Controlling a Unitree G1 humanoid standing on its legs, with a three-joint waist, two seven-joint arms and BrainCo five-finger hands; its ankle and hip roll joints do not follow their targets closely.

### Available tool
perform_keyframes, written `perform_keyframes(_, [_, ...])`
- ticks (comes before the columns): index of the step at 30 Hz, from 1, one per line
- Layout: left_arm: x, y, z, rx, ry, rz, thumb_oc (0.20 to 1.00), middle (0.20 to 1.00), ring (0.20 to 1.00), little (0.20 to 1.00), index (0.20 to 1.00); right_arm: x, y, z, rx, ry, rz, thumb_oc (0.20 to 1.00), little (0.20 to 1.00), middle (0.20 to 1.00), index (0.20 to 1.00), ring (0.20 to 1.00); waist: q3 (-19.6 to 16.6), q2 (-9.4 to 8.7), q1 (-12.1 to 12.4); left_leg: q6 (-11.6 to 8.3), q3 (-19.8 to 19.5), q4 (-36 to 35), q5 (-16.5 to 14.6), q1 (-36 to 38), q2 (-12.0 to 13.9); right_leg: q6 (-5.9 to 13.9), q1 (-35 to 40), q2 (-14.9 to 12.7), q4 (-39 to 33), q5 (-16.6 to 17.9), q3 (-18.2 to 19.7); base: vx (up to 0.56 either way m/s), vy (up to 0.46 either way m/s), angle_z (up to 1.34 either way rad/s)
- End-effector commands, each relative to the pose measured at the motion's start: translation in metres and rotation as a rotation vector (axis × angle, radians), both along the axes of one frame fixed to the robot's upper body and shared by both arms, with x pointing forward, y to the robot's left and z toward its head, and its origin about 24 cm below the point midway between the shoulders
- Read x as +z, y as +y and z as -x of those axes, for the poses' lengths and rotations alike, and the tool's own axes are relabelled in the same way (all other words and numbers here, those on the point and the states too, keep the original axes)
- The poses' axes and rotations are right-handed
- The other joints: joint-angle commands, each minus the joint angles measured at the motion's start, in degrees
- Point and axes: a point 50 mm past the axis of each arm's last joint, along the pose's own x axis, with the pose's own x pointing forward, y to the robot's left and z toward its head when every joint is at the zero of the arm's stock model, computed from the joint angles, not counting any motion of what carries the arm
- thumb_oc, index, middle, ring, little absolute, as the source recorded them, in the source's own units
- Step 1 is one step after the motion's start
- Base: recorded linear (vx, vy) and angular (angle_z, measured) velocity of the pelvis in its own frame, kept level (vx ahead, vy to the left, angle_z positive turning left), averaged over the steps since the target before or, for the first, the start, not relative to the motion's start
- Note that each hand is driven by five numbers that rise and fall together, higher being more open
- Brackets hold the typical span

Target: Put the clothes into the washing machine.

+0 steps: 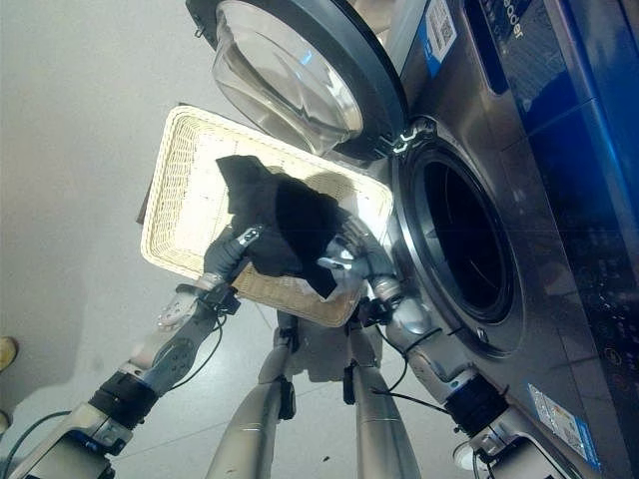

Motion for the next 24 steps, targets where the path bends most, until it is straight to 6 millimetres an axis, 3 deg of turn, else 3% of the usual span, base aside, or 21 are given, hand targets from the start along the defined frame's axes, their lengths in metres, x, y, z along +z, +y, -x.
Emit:
perform_keyframes(1, [0.036, -0.010, 0.009, 0.028, -0.228, 0.000, 0.200, 0.200, 0.200, 0.200, 0.200, 0.020, 0.002, 0.012, 0.003, -0.131, -0.061, 1.000, 1.000, 1.000, 1.000, 1.000, -0.8, 1.43, -2.4, 0.10, 0.5, 2.2, -2.2, -0.9, -2.9, 5.35, 1.8, 0.3, 1.1, -3.1, -2.6, 0.00, -0.007, -0.05])
perform_keyframes(3, [0.036, -0.005, 0.010, 0.036, -0.237, -0.007, 0.200, 0.200, 0.200, 0.200, 0.200, 0.016, -0.008, 0.015, -0.039, -0.139, -0.075, 1.000, 1.000, 1.000, 1.000, 1.000, -0.8, 1.32, -2.9, 0.16, 0.9, 2.6, -2.6, -1.0, -2.8, 5.42, 1.5, 0.3, 1.1, -3.0, -2.2, 0.01, -0.001, -0.03])
perform_keyframes(7, [0.036, -0.005, 0.010, 0.036, -0.237, -0.007, 0.200, 0.200, 0.200, 0.200, 0.200, 0.016, -0.008, 0.015, -0.039, -0.139, -0.075, 1.000, 1.000, 1.000, 1.000, 1.000, -0.8, 1.32, -2.9, 0.16, 0.9, 2.6, -2.6, -1.0, -2.8, 5.42, 1.5, 0.3, 1.1, -3.0, -2.2, 0.00, 0.005, -0.03])
perform_keyframes(9, [0.041, -0.015, 0.007, -0.019, -0.242, -0.026, 0.200, 0.200, 0.200, 0.200, 0.200, 0.032, -0.011, 0.016, -0.159, -0.266, -0.055, 1.000, 1.000, 1.000, 1.000, 1.000, -0.8, 2.00, -3.3, 0.15, 1.2, 2.7, -2.8, -0.9, -2.9, 5.54, 1.5, 0.2, 1.2, -3.1, -1.8, 0.03, 0.062, -0.13])
perform_keyframes(11, [0.040, -0.018, 0.007, -0.003, -0.239, -0.018, 0.200, 0.200, 0.200, 0.200, 0.200, 0.045, -0.016, 0.022, -0.259, -0.365, -0.190, 1.000, 1.000, 1.000, 1.000, 1.000, -0.8, 2.41, -3.5, 0.16, 1.3, 3.1, -3.1, -0.8, -2.9, 5.53, 1.6, 0.2, 1.6, -3.4, -1.5, 0.03, 0.052, -0.12])
perform_keyframes(16, [0.039, -0.020, 0.006, 0.015, -0.229, 0.009, 0.200, 0.200, 0.200, 0.200, 0.200, 0.052, -0.013, 0.028, -0.326, -0.429, -0.256, 1.000, 1.000, 1.000, 1.000, 1.000, -0.8, 2.96, -3.7, 0.33, 1.4, 3.4, -3.2, -1.1, -3.0, 5.45, 1.1, 0.2, 2.1, -3.7, -1.3, 0.01, 0.022, -0.06])
perform_keyframes(24, [0.036, -0.033, 0.008, -0.239, -0.206, 0.000, 0.200, 0.200, 0.200, 0.200, 0.200, 0.042, -0.008, 0.019, -0.240, -0.339, -0.133, 1.000, 1.000, 1.000, 1.000, 1.000, -0.8, 3.22, -3.5, 0.42, 1.3, 3.2, -3.2, -1.3, -2.9, 5.54, 0.8, 0.0, 2.2, -3.6, -1.5, 0.00, 0.000, 0.00])
